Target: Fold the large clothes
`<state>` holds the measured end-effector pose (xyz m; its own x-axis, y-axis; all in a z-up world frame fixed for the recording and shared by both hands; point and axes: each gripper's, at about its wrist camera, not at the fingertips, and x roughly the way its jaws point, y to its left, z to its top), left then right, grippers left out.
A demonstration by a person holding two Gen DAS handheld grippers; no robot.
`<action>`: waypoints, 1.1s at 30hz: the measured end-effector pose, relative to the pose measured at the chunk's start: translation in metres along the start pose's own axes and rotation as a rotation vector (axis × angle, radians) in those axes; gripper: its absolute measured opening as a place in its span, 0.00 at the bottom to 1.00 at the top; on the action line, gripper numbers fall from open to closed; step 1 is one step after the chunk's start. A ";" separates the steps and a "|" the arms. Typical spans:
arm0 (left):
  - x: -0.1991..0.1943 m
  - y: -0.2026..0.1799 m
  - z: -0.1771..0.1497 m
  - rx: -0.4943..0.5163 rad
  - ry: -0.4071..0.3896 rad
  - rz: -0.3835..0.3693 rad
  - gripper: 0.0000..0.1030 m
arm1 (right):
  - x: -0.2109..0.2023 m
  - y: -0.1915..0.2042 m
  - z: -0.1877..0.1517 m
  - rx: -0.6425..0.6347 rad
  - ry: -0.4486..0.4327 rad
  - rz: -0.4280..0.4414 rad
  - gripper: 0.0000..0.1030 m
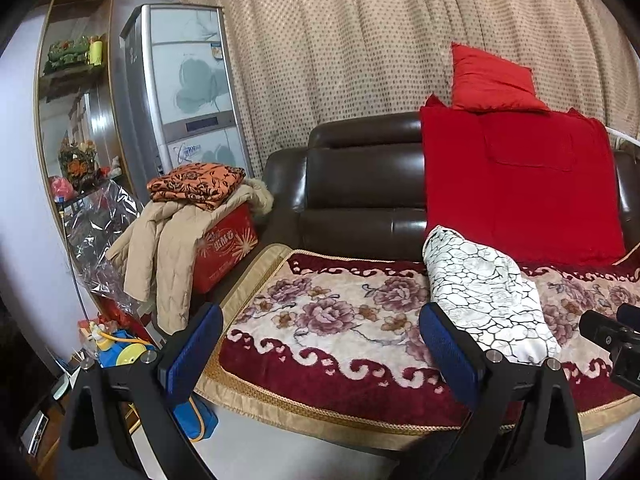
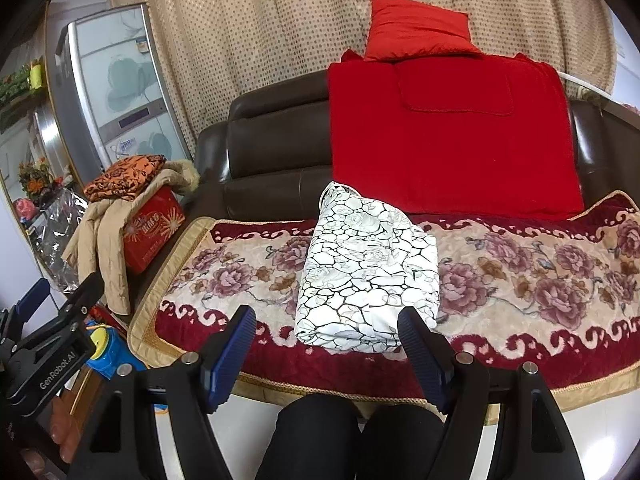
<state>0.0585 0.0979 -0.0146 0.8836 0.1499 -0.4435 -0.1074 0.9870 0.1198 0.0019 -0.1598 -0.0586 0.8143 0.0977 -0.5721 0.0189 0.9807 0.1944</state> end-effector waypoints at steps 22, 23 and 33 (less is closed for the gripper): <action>0.070 -0.017 0.017 0.053 0.057 -0.025 0.95 | 0.074 -0.003 0.041 -0.024 -0.009 -0.066 0.75; 0.072 -0.019 0.017 0.059 0.062 -0.025 0.95 | 0.078 -0.005 0.041 -0.018 -0.006 -0.071 0.75; 0.089 -0.035 0.012 0.093 0.100 -0.043 0.95 | 0.104 -0.015 0.039 0.009 0.037 -0.061 0.75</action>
<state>0.1467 0.0764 -0.0474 0.8362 0.1176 -0.5357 -0.0240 0.9837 0.1785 0.1087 -0.1709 -0.0903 0.7894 0.0446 -0.6123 0.0729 0.9835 0.1656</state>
